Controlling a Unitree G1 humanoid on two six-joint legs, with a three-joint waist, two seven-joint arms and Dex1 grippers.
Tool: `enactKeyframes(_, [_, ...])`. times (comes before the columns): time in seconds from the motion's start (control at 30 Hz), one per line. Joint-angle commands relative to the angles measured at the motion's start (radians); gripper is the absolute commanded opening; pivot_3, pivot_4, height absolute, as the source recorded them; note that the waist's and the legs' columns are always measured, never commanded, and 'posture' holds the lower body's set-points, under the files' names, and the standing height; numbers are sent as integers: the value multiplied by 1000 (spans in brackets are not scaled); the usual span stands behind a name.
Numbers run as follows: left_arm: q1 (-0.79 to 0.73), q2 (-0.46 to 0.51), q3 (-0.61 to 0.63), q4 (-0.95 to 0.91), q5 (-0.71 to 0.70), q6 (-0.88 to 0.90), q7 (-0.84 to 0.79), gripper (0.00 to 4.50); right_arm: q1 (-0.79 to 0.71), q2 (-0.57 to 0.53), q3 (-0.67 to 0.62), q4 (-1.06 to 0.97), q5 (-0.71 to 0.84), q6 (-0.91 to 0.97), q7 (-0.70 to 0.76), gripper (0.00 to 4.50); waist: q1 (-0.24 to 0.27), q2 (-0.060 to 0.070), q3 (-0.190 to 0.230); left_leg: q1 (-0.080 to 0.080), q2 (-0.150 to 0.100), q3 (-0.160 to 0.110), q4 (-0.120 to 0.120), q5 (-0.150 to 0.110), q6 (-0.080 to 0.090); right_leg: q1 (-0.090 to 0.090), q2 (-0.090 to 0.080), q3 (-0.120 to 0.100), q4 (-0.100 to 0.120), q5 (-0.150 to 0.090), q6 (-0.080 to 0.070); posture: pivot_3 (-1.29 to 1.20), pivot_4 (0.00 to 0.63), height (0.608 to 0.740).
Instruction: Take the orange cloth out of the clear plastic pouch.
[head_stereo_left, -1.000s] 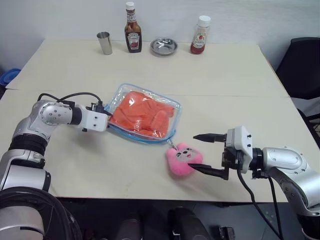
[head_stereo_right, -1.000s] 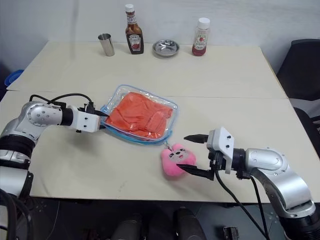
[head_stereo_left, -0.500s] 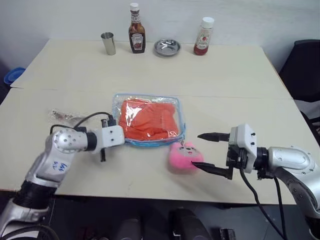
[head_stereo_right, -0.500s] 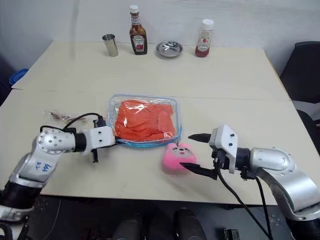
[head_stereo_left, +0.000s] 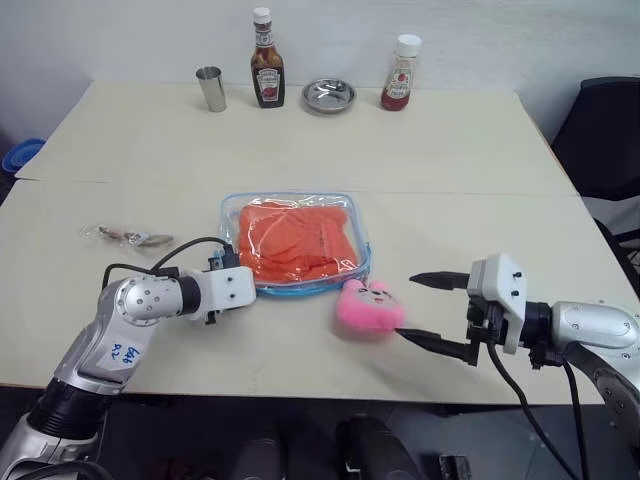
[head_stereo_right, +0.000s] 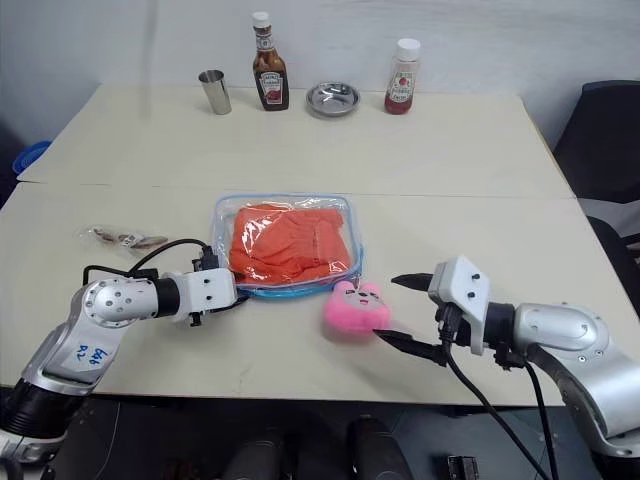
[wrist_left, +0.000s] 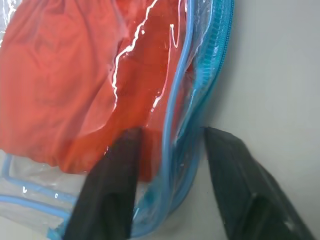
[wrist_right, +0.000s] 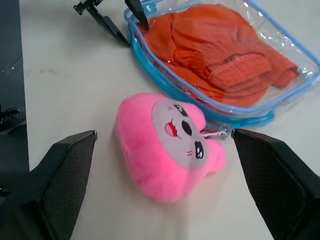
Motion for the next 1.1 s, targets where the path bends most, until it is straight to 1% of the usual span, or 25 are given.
enactKeyframes(0.03, [-16, 15, 51, -5, -96, -18, -59, 3333, -8, -16, -4, -15, 7, -1, 3, 4500, -1, 0, 0, 0, 0, 0, 0, 0, 0, 0, 0, 0, 0, 0, 0, 0, 150, 740])
enactKeyframes(0.1, [-36, 11, 98, -52, -258, 46, -158, 3892, -2, -24, -12, -19, 10, 1, 10, 4500, 0, 0, 0, 0, 0, 0, 0, 0, -1, 0, 0, 0, 0, 0, 0, 0, 150, 740])
enactKeyframes(0.2, [-94, 13, 129, -78, -416, 125, -254, 3892, 12, -42, -29, -31, 22, 7, 24, 4500, 1, 0, 0, -1, 0, 0, 0, 1, -2, 0, 0, 0, 0, 0, 0, 0, 150, 740])
enactKeyframes(0.3, [-161, 6, 97, -91, -513, 186, -330, 3892, 20, -60, -39, -34, 23, 6, 32, 4500, 1, 0, 0, 0, 0, 0, 0, 1, -2, 1, 0, 0, -1, 0, 0, 0, 150, 740])
enactKeyframes(0.4, [-240, -40, -15, -58, -472, 150, -366, 3892, 24, -71, -44, -31, 20, 5, 38, 4500, 1, 0, 0, 0, -1, 0, 0, 1, -2, 1, 0, 0, -1, 0, 0, 0, 150, 740])
enactKeyframes(0.5, [-320, -114, -109, 18, -403, 91, -356, 3892, 27, -86, -23, -37, -4, -7, 44, 4500, 2, 0, 0, 0, -1, 0, 0, 1, -2, 1, 1, 0, -1, 0, 0, 0, 150, 740])
enactKeyframes(0.6, [-386, -168, -136, 58, -406, 95, -359, 3892, 32, -76, 34, -35, -40, -26, 38, 4500, -1, 0, 0, 0, 0, 0, 1, 1, -2, 1, 1, 0, -1, 0, 0, 0, 150, 740])
enactKeyframes(0.73, [-417, -184, -163, 102, -380, 57, -369, 3892, 11, -46, 89, -14, -74, -46, 17, 4500, -6, 0, 0, 1, 0, 0, 0, 1, -2, 1, 3, 2, 0, 0, 0, 0, 150, 740])
enactKeyframes(0.83, [-435, -217, -211, 131, -361, 38, -385, 3892, -10, -42, 88, -11, -67, -44, 20, 4500, 0, 0, 0, 1, 0, 0, 0, 2, -3, 1, 2, 2, 0, 0, 0, 0, 150, 740])
enactKeyframes(0.97, [-442, -247, -280, 153, -313, -5, -414, 3892, -34, -66, 76, 11, -72, -57, 51, 4500, 4, 0, 0, 0, -1, -1, 1, 2, -3, 1, 2, 2, -1, 0, 0, 0, 150, 740])
enactKeyframes(1.1, [-459, -320, -338, 228, -222, -90, -361, 3892, -71, -96, 56, 50, -72, -70, 85, 4500, 5, 0, 0, 0, -1, -1, 1, 2, -3, 1, 1, 2, 0, 0, 0, 0, 150, 740])
